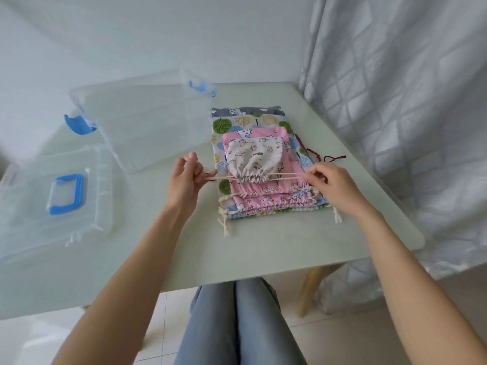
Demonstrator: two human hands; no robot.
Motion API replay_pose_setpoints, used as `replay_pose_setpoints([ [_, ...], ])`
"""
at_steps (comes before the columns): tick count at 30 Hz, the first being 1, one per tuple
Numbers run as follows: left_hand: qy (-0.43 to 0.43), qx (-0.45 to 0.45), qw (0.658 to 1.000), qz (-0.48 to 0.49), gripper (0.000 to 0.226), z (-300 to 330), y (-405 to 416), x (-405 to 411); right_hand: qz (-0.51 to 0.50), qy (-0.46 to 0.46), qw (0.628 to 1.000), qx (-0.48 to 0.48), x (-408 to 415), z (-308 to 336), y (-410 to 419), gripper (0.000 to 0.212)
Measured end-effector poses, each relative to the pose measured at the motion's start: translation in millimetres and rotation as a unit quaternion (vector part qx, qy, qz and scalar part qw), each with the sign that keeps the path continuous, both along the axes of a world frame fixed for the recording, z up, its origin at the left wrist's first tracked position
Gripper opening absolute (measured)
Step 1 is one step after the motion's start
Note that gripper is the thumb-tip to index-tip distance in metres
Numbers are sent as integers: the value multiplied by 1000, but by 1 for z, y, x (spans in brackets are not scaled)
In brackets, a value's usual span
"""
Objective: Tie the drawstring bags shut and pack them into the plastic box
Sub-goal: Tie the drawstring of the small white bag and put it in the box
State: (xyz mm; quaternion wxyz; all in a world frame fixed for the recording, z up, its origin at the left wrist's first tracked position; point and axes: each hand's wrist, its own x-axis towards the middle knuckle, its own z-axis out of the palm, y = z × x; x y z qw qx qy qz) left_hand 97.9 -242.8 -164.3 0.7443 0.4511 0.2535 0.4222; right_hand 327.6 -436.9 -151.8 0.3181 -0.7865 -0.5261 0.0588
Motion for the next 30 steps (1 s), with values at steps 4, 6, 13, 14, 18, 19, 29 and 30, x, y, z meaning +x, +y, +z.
replay_pose_setpoints([
  [4,83,100,991,-17,15,4,-4,2,-20,225,966,126,-13,12,11,20],
  [6,122,143,981,-50,16,6,-9,8,47,440,865,235,-28,18,28,19],
  [13,360,525,771,-15,13,2,5,6,74,636,713,286,-48,6,63,27],
  [14,372,557,742,-2,13,1,10,4,43,631,719,289,-46,3,63,29],
  [18,373,598,710,-1,12,-4,18,-1,-29,599,749,283,-39,-3,57,32],
  [19,369,590,718,-9,12,-4,17,-1,-36,577,766,281,-40,-3,56,34],
  [29,318,389,861,-75,40,1,14,-17,70,358,924,113,-39,26,49,18],
  [30,322,391,860,-65,44,2,16,-21,76,330,935,104,-41,31,54,19],
])
